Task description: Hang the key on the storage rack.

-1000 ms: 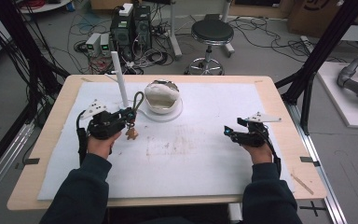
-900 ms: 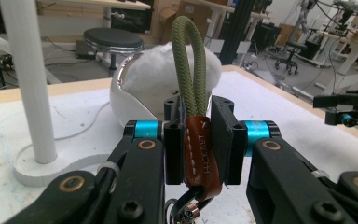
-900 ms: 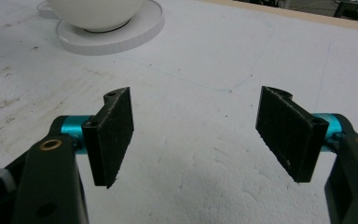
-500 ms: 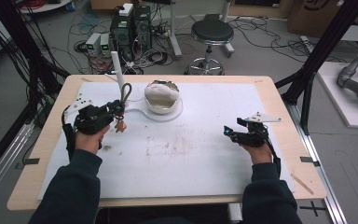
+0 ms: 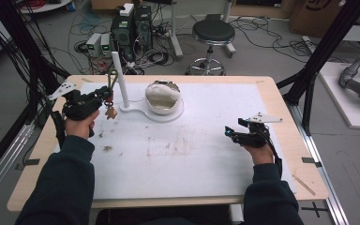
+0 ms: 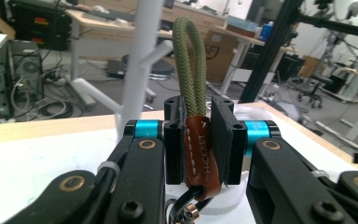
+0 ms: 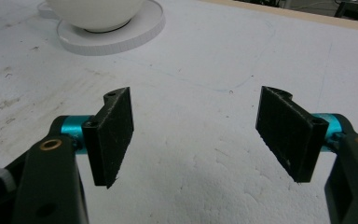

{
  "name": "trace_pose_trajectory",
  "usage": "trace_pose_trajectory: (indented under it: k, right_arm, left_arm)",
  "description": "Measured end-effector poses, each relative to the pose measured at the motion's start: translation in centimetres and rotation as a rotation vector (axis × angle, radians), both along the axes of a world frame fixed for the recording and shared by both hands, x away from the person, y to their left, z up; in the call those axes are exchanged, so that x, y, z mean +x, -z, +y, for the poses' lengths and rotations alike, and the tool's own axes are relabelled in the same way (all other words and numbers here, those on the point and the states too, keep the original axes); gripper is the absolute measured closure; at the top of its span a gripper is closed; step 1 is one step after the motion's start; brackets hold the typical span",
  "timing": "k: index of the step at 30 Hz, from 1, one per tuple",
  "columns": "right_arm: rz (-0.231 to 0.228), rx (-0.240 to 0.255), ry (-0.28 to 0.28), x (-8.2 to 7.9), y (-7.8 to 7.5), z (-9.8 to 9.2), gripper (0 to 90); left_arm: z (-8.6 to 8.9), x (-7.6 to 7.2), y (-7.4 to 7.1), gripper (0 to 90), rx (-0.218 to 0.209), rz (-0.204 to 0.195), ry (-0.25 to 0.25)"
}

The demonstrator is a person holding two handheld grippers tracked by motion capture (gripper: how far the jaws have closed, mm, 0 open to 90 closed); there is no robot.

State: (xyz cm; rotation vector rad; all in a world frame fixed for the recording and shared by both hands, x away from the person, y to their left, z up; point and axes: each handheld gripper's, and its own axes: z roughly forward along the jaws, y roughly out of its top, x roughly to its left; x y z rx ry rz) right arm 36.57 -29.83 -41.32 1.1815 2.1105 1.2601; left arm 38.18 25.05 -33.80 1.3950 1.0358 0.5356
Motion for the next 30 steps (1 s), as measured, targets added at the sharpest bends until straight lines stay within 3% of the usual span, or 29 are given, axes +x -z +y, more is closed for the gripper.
trace_pose_trajectory:
  k: [4, 21, 25, 30]
  right_arm:
    - [0.0, 0.001, -0.001, 0.0, 0.0, 0.0, 27.9]
    - [0.01, -0.006, -0.015, 0.1, 0.2, 0.0, 27.9]
    - [0.012, 0.0, -0.013, 0.0, 0.2, -0.1, 27.9]
    - [0.005, 0.003, -0.013, -0.1, 0.2, -0.3, 27.9]
  left_arm:
    - [0.4, 1.1, 0.5, 75.5, 0.009, 0.046, -0.029]
    - [-0.8, 3.7, 1.6, 74.5, 0.066, 0.131, -0.049]
    - [-0.5, 3.6, 2.1, 59.1, 0.051, 0.143, -0.073]
    - [0.0, 2.8, 3.2, 48.2, 0.034, 0.153, -0.059]
